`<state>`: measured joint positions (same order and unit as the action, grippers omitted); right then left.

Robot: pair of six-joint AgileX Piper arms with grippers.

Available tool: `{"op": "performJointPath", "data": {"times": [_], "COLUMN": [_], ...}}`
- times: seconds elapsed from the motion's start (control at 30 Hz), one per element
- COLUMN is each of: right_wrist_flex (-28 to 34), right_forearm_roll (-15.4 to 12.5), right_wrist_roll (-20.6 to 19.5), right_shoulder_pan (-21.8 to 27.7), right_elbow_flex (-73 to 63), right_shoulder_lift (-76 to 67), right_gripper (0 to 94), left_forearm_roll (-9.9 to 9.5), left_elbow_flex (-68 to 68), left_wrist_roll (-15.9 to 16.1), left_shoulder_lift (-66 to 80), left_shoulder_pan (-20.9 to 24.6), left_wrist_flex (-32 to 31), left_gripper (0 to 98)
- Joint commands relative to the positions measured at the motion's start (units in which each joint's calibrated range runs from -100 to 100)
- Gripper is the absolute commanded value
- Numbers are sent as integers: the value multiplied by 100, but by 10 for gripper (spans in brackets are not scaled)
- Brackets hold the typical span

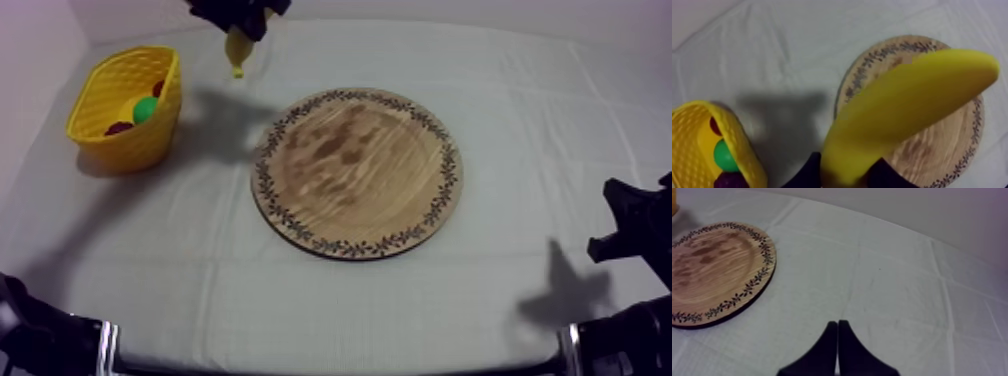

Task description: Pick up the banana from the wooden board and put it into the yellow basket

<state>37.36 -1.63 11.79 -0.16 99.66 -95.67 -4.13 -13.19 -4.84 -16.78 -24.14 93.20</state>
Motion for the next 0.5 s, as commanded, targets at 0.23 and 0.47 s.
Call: {"op": "performJointPath", "data": {"times": [0.23,0.47], "right_wrist_flex": [-2,-2], "right_forearm_roll": [0,0], "right_wrist_roll": [1,1], "right_shoulder_pan": [0,0], "right_elbow_flex": [1,1], "right_shoulder_lift": [0,0], "right_gripper": [3,3], "left_forearm_roll": [44,163], "left_elbow_flex": [291,506], "left_wrist_roll": [-284,-410], "left_shoulder_lift": [191,244], "left_shoulder_pan": [610,1149], "left_wrist_flex": [16,23], "left_gripper": [301,314]}}
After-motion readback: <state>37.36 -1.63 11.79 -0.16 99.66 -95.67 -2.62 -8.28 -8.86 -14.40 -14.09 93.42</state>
